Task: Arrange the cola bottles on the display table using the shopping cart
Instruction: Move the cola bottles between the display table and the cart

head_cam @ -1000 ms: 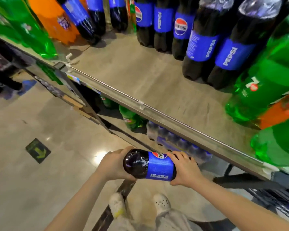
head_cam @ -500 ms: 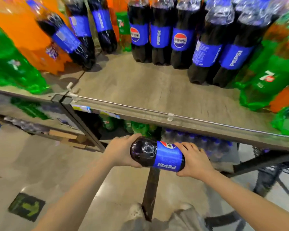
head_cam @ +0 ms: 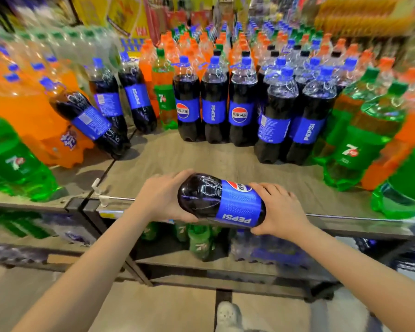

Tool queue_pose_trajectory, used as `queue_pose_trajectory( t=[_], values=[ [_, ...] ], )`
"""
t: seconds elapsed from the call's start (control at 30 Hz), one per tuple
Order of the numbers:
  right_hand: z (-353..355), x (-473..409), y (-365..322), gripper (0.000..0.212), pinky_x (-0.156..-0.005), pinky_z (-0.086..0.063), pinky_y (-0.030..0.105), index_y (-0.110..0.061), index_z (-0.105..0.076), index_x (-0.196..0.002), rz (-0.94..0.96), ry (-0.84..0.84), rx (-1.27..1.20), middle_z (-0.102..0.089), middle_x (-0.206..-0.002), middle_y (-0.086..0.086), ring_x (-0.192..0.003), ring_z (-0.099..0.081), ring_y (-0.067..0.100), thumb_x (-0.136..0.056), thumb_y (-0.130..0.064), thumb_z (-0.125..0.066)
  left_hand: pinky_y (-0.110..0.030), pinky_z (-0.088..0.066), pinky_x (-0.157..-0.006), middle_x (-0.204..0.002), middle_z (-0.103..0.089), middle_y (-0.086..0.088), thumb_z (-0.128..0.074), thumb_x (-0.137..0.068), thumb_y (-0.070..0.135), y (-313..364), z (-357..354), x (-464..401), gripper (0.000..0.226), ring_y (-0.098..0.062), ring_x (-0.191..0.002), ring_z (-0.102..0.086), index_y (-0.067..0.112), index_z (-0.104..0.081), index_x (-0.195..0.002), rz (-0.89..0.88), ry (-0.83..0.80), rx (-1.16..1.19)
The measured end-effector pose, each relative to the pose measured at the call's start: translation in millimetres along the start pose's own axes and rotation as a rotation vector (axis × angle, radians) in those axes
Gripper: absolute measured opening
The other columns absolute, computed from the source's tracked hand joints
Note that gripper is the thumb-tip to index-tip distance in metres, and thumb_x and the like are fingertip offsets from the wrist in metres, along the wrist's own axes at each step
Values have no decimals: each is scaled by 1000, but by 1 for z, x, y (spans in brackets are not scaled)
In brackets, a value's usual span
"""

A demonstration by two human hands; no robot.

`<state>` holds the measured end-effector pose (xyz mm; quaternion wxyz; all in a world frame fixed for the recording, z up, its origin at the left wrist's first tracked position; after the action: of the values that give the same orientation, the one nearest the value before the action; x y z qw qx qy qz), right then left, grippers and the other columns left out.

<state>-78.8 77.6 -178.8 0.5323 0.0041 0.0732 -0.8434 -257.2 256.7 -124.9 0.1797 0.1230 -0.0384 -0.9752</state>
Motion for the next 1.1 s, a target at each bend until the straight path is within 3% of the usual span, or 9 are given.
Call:
queue_pose_trajectory(
  t=[0.13,0.27,0.67,0.8,0.93,1.1],
  values=[
    [6,-45,9,113,-92,-45,45,-29,-32,-143,4,50,-3,-45,-135,-4,-122,-43,22,-45,-61,-77,-39,-53,-69,-108,-71,5,-60,-45,85,-21,4,-37,105,-29,-95,-68,33,-42,-134,-9,22,-25],
    [-6,-99,17,108,-100,-41,42,-31,-26,-144,29,31,-67,-39,-138,-7,-127,-37,17,-53,-59,-77,-37,-52,-71,-113,-70,7,-69,-44,78,-51,-7,-78,107,-27,-98,-68,31,-42,-137,37,-22,-78],
    [-50,-220,20,106,-100,-40,45,-34,-24,-143,77,-13,-181,-37,-138,-11,-129,-33,14,-54,-61,-74,-36,-51,-81,-119,-66,11,-59,-39,80,-122,-28,-154,110,-22,-105,-65,39,-38,-139,145,-107,-89],
    [-50,-245,14,117,-105,-36,46,-31,-15,-148,68,2,-197,-31,-145,-8,-131,-32,18,-54,-63,-77,-33,-49,-81,-119,-65,13,-68,-42,78,-135,-12,-183,106,-17,-106,-64,39,-40,-137,60,-90,-180],
    [-44,-267,3,125,-111,-28,44,-28,-4,-152,48,40,-276,-27,-150,-4,-138,-27,20,-56,-62,-77,-32,-49,-80,-114,-65,15,-63,-44,84,-129,10,-226,106,-14,-105,-64,38,-40,-136,-82,-74,-306],
    [-42,-268,17,113,-104,-36,41,-32,-19,-146,-112,194,-458,-41,-140,-8,-129,-41,18,-46,-62,-62,-32,-42,-71,-100,-66,14,-58,-40,89,-109,24,-268,98,-15,-94,-64,41,-43,-124,-257,-12,-373]
  ],
)
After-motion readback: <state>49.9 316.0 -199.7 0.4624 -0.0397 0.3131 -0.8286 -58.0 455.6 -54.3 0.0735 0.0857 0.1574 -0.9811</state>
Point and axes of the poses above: each hand's wrist, its own x-axis away from the middle knuckle, its own z-axis out of the back of the hand, y = z × x, the point moved 7 cm from there along -x, towards the middle knuckle
